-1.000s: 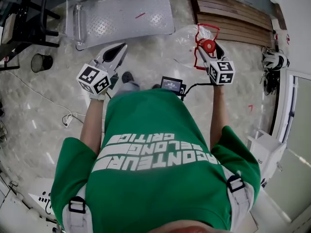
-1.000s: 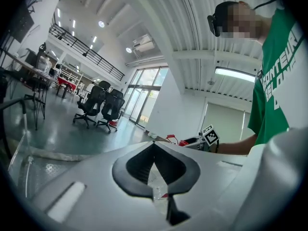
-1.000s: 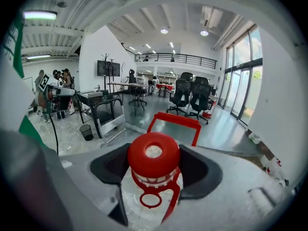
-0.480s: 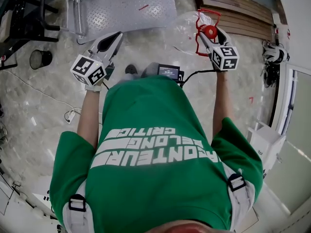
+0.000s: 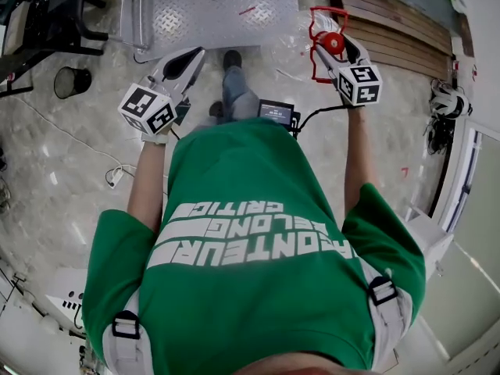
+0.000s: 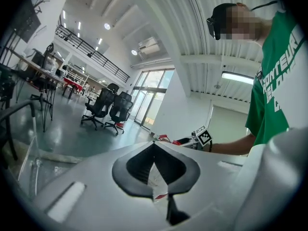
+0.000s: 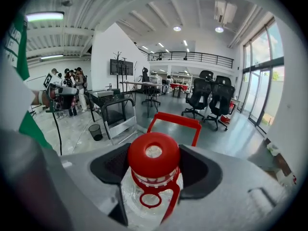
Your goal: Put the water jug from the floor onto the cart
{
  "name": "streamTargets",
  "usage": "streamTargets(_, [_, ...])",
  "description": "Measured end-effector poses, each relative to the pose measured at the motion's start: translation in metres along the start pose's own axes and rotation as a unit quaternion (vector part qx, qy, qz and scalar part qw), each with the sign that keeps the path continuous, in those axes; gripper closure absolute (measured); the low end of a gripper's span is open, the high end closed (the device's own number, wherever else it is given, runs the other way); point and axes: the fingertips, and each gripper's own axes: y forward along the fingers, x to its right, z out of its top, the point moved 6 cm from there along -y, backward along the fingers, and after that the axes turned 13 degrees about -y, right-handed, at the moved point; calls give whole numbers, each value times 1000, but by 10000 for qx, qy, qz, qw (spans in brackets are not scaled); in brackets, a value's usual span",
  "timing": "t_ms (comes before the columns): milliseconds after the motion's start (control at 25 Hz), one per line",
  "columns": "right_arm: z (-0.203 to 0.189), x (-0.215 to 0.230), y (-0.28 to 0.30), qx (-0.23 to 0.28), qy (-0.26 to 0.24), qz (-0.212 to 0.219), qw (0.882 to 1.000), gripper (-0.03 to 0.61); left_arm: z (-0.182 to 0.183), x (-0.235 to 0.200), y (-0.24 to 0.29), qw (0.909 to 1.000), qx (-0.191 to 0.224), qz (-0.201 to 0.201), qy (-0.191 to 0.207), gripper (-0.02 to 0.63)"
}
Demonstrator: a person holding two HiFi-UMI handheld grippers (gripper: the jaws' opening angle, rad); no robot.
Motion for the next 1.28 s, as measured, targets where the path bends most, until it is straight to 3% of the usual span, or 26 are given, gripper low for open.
streamTargets(760, [74, 49, 175, -110, -747, 1074, 9913, 281, 81, -102, 49, 9962, 274, 816, -160, 598])
streamTargets(1280, [95, 56, 290, -234, -1699, 2050, 9636, 281, 100, -146, 86, 9873, 372, 1504, -344, 598])
